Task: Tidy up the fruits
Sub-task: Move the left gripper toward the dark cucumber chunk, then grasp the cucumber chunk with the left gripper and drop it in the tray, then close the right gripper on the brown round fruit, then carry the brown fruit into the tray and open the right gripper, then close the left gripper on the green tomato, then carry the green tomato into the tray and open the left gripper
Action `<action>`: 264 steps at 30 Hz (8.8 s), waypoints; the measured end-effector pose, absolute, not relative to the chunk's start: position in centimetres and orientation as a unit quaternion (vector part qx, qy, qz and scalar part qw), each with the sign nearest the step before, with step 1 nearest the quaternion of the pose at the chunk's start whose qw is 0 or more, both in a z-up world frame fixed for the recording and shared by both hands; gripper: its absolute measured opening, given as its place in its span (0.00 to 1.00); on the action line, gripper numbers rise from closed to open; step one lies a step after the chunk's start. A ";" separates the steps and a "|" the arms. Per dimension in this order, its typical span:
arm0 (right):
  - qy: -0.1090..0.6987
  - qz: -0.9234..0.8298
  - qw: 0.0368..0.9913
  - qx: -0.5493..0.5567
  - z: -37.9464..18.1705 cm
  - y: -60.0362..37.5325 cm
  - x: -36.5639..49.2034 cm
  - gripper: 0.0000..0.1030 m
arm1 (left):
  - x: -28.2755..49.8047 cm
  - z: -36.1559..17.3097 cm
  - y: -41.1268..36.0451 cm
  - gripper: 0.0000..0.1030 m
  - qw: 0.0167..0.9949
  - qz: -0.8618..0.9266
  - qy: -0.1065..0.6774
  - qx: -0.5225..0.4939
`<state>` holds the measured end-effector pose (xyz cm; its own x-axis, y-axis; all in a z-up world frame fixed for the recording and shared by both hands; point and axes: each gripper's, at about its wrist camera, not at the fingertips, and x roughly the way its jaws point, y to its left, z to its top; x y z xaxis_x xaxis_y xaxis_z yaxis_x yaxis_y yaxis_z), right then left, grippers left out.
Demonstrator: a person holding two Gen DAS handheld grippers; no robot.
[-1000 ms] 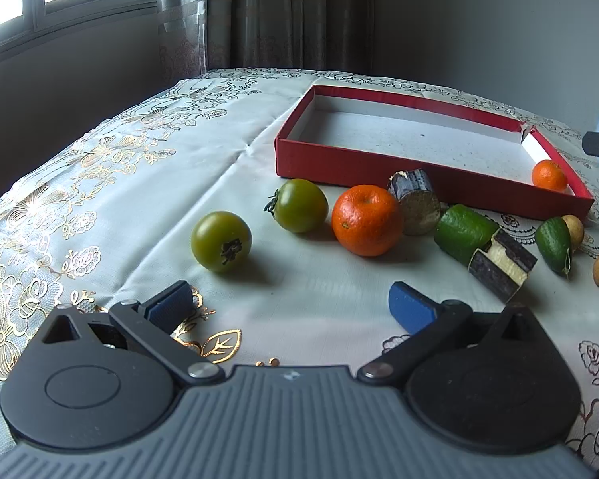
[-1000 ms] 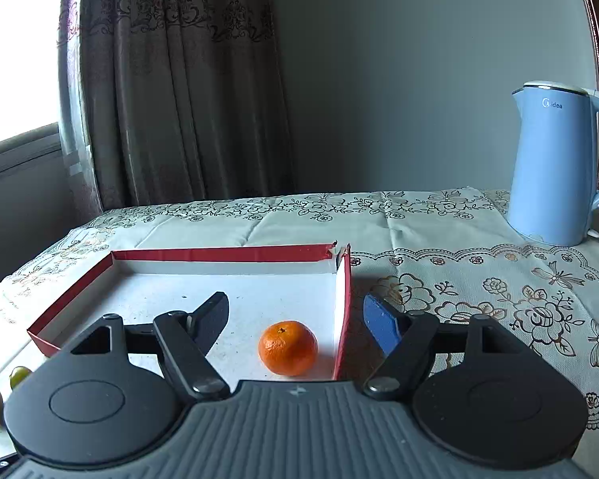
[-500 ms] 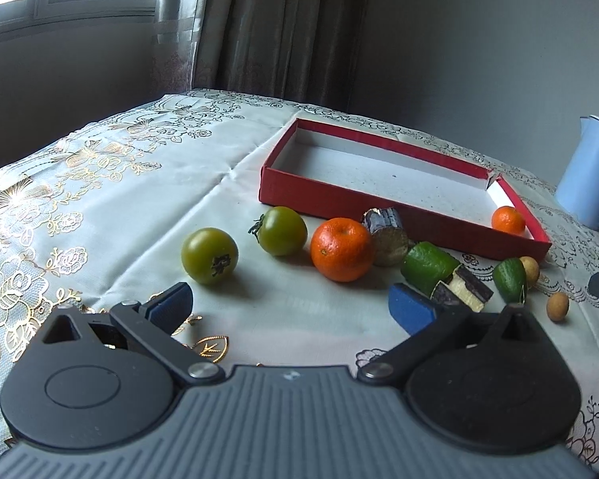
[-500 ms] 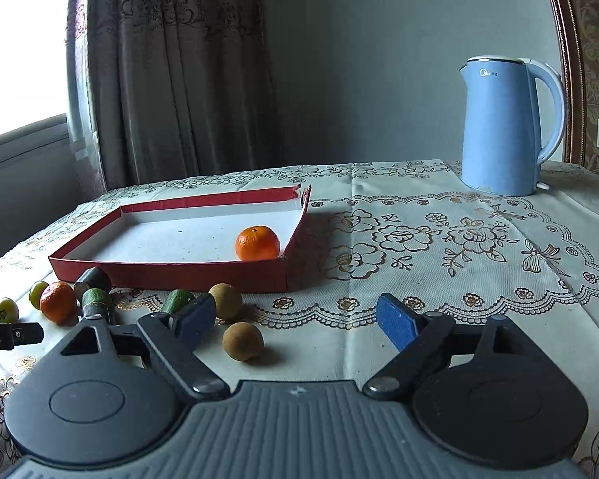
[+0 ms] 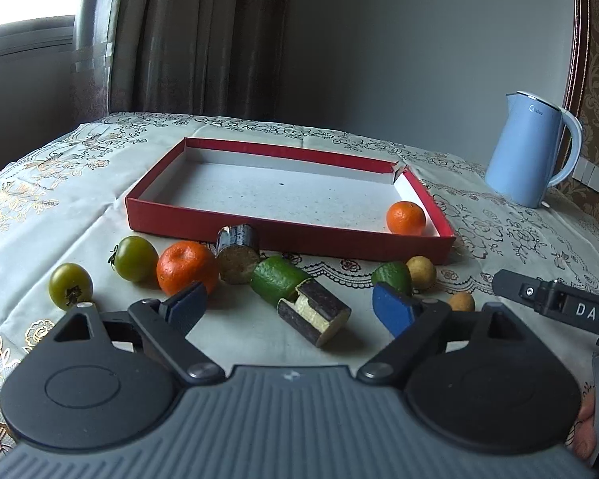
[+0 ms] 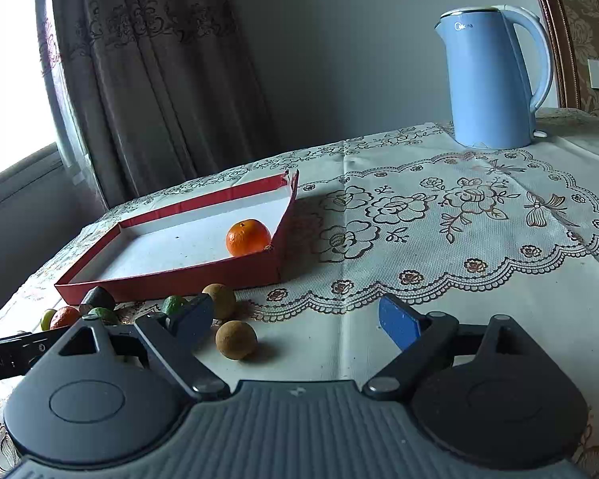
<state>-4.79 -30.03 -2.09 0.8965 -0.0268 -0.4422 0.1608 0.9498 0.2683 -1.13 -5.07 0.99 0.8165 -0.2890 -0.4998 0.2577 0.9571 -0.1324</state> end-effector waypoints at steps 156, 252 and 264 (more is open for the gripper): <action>0.215 -0.103 0.970 0.041 -0.3 -28.6 0.3 0.83 | -2.5 -2.1 1.0 1.00 0.951 -0.090 0.294 0.034; 0.342 -0.096 0.933 0.057 -2.9 -29.6 2.9 1.00 | 12.5 1.9 -0.4 0.83 0.966 -0.083 0.242 0.037; 0.335 -0.093 0.935 0.067 -2.7 -29.8 2.7 1.00 | 1.6 2.0 3.1 1.00 0.967 -0.122 0.224 0.006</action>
<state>2.69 -29.76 -2.74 0.7579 -0.1294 -0.6394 0.2191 0.9737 0.0626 1.63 3.13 1.97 0.8702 -0.2337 -0.4337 0.2388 0.9701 -0.0437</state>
